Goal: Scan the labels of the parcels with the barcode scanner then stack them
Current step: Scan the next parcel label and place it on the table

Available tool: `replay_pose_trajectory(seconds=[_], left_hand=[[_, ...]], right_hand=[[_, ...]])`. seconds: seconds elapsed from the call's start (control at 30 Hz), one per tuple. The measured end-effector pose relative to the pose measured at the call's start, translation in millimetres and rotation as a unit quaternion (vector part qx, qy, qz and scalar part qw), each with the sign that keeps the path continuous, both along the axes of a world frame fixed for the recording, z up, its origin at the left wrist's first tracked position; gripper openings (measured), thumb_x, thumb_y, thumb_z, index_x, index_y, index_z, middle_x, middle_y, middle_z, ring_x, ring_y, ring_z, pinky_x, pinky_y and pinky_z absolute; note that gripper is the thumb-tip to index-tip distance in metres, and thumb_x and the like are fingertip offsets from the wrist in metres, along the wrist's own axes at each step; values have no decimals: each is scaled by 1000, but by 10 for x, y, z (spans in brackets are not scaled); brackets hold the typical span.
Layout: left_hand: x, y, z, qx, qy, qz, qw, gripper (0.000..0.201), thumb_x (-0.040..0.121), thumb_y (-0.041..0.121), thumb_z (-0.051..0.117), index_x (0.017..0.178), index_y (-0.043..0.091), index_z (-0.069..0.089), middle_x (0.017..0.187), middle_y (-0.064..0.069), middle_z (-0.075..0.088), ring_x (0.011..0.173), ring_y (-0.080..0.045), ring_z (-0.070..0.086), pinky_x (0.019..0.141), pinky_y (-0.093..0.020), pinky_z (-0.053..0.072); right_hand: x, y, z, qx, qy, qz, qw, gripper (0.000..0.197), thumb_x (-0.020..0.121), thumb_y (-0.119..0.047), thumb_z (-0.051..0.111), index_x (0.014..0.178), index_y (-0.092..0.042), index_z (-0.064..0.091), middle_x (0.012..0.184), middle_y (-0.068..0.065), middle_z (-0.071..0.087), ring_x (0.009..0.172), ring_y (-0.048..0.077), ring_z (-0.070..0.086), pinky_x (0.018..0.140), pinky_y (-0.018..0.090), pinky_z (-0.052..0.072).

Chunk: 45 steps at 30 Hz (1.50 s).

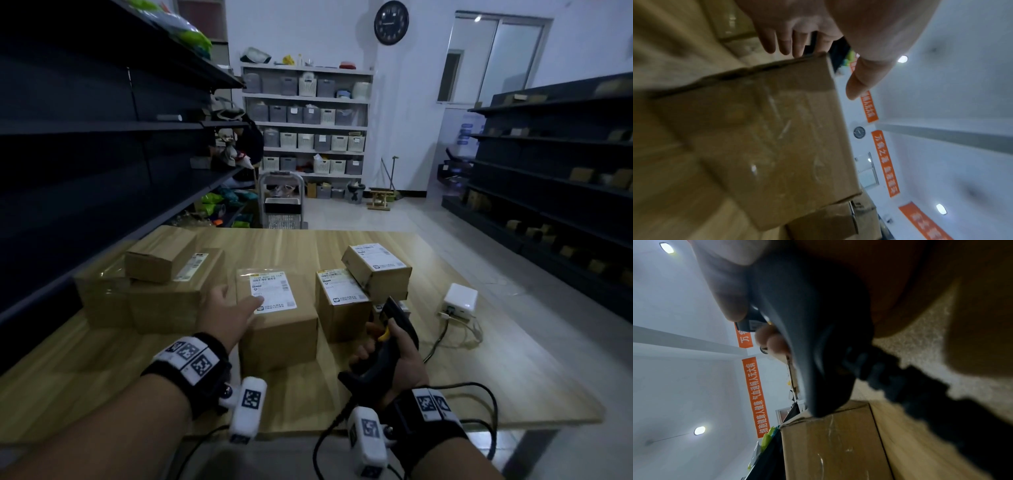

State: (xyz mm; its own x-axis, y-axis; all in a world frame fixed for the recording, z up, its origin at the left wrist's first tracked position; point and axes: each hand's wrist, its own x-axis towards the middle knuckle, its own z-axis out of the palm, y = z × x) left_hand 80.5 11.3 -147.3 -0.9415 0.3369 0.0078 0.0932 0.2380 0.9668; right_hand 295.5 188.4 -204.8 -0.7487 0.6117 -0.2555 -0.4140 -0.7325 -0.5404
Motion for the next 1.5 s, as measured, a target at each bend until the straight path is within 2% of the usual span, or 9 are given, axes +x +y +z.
replay_pose_trajectory(seconds=[0.1,0.27,0.47,0.67,0.9,1.07,1.13,1.27,1.5], left_hand=[[-14,-28,-242,25,-65,-12,997,86,94,36,82,163,8,40,144,-10,59,119,-28,56,99,-39,43],[54,-16,-343,61,-96,-31,993,72,82,59,78,136,12,70,120,-10,76,107,-32,71,102,-48,57],[199,-17,-395,90,-90,-42,991,49,93,48,78,133,20,72,112,2,79,101,-21,74,81,-36,58],[320,-91,-401,137,-56,-56,987,47,98,37,76,141,29,61,114,10,72,104,-12,68,81,-35,55],[243,-91,-387,175,-95,-87,976,61,98,30,78,153,29,52,123,2,72,104,-15,70,75,-29,53],[91,-86,-445,193,-145,-113,964,57,97,29,79,144,42,51,123,-2,75,106,-27,74,77,-39,59],[21,-79,-508,212,-167,-122,955,68,87,37,88,142,48,51,127,-7,77,110,-34,76,82,-47,61],[-72,-82,-623,269,-209,-138,930,136,36,57,108,155,47,42,130,-5,80,115,-32,77,91,-49,61],[-63,-153,-633,385,-221,-115,889,83,79,21,79,152,44,47,115,3,84,117,-32,73,91,-52,59]], right_hand=[[-25,-35,6,25,2,36,999,49,90,-45,66,115,-3,69,98,17,76,86,35,77,89,46,54],[-60,-36,-67,32,38,101,994,53,92,-41,63,124,1,66,141,27,67,132,41,66,124,58,36],[-42,-40,-63,52,26,134,989,62,92,-37,68,140,1,61,146,25,65,140,37,60,125,59,34],[-41,-73,-50,92,21,137,986,96,59,-34,102,139,1,62,147,25,64,138,37,62,124,58,37],[-20,-83,-5,55,1,119,991,66,98,-36,59,151,1,51,145,25,65,139,36,61,122,57,39],[-43,-70,-48,84,16,141,986,84,66,-33,98,137,-2,65,146,24,64,137,35,63,123,58,36],[-52,-63,-60,85,27,150,985,89,57,-32,103,132,-2,66,146,25,64,136,36,64,123,58,37],[-57,-46,-59,74,28,139,987,97,50,-32,106,133,-1,65,145,25,65,134,37,65,114,56,45],[-45,-152,60,50,-3,88,995,46,90,-34,67,120,2,67,139,29,67,126,41,69,116,58,43]])
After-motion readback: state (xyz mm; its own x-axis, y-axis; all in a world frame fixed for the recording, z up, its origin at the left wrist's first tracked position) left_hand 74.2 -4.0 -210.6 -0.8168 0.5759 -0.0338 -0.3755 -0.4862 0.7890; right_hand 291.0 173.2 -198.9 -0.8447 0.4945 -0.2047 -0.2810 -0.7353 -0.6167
